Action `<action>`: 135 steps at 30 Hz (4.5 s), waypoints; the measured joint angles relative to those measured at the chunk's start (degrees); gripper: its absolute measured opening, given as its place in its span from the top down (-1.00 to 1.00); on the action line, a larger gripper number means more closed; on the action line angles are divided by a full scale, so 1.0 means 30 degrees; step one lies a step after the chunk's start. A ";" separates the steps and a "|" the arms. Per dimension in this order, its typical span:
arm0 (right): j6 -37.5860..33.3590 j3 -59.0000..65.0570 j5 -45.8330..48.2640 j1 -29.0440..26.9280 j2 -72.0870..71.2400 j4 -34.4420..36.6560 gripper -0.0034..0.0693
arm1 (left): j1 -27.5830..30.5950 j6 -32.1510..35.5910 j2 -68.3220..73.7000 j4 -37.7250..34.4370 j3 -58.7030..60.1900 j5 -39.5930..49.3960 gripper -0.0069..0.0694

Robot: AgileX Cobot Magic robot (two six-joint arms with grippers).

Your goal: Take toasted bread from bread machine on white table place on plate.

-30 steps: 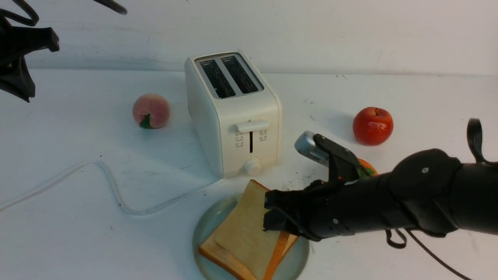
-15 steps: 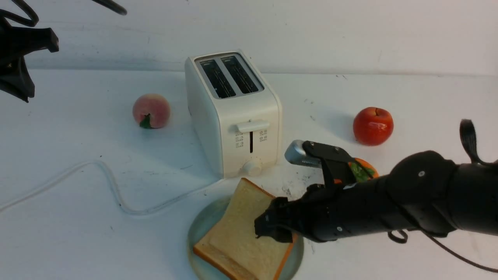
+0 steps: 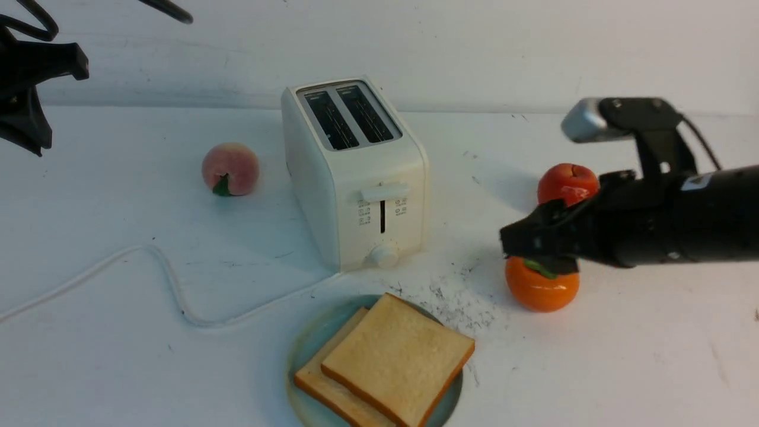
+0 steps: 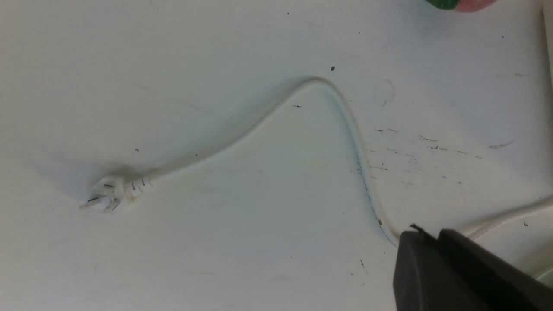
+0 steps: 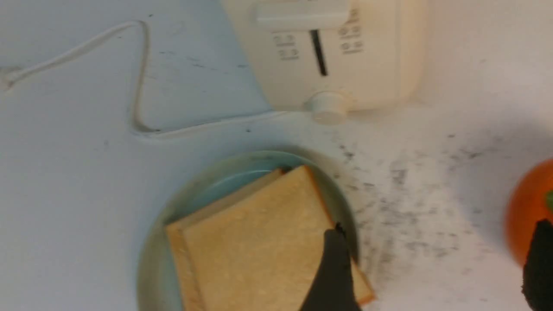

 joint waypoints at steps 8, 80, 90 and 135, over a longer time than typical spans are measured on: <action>0.4623 -0.2903 0.6289 -0.1207 -0.0873 -1.1547 0.46 | 0.0000 0.0000 0.0000 0.0000 0.0000 0.0000 0.71; 1.0591 1.8764 -0.4484 -0.5445 -2.4714 -0.9546 0.81 | 0.0000 -0.0041 0.1164 -0.2174 0.0000 0.0000 0.55; 1.0591 1.9118 -0.2345 -0.5486 -2.5625 -1.0221 0.78 | 0.0000 -0.0041 0.1303 -0.2745 0.0000 -0.0036 0.53; 1.0591 1.9096 -0.2220 -0.3824 -2.5645 -1.0303 0.61 | -0.0017 0.4303 -2.4343 -1.0102 2.0048 -0.3023 0.86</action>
